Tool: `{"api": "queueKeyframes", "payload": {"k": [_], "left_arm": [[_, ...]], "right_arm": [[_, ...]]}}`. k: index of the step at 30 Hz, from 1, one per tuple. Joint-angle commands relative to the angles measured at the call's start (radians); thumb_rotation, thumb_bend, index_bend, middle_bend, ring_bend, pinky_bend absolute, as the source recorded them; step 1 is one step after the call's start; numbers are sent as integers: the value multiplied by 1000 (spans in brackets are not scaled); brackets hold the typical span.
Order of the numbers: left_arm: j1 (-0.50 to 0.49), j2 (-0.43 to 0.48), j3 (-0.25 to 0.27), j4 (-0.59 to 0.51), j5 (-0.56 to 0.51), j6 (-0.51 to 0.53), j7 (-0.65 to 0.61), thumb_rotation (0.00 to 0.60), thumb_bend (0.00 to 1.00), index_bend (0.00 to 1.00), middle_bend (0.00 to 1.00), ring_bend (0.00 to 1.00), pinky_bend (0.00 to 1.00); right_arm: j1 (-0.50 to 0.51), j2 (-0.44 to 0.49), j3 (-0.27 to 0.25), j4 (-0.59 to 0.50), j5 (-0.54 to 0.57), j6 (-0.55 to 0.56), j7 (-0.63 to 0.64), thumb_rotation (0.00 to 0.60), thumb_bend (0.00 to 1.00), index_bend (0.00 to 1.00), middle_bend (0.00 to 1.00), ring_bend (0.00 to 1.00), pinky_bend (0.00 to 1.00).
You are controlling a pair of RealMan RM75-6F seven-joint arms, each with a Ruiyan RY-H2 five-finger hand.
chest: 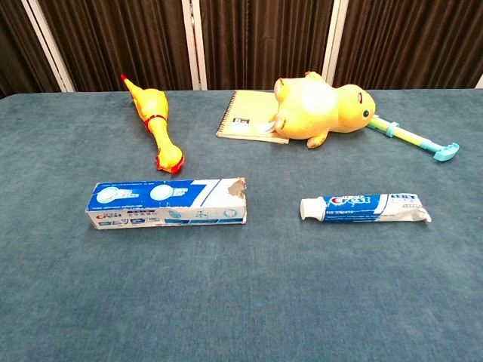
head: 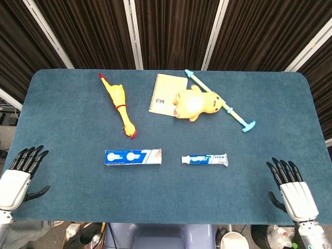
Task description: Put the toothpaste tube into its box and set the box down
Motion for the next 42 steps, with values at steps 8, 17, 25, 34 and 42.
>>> {"api": "queueKeyframes", "payload": {"k": [8, 17, 25, 34, 42], "left_arm": [[-2, 1, 2, -1, 2, -5, 3, 600, 203, 0, 2, 14, 36], [-9, 4, 3, -14, -7, -28, 8, 600, 203, 0, 3, 14, 63], [-91, -12, -69, -75, -78, -135, 88, 600, 204, 1, 18, 33, 117], [-243, -102, -181, -192, -282, -351, 302, 600, 204, 57, 153, 164, 268], [-337, -237, -214, -187, -513, -457, 536, 600, 204, 111, 205, 210, 290]], "right_arm": [[0, 1, 0, -2, 2, -2, 6, 600, 352, 0, 0, 0, 20], [3, 2, -5, 0, -2, -11, -1, 600, 352, 0, 0, 0, 20], [3, 3, -7, -6, 1, -16, 4, 600, 352, 0, 0, 0, 20], [1, 6, -8, -12, 5, -15, 10, 600, 353, 0, 0, 0, 20], [-1, 11, -11, -17, 2, -11, 24, 600, 352, 0, 0, 0, 20]]}}
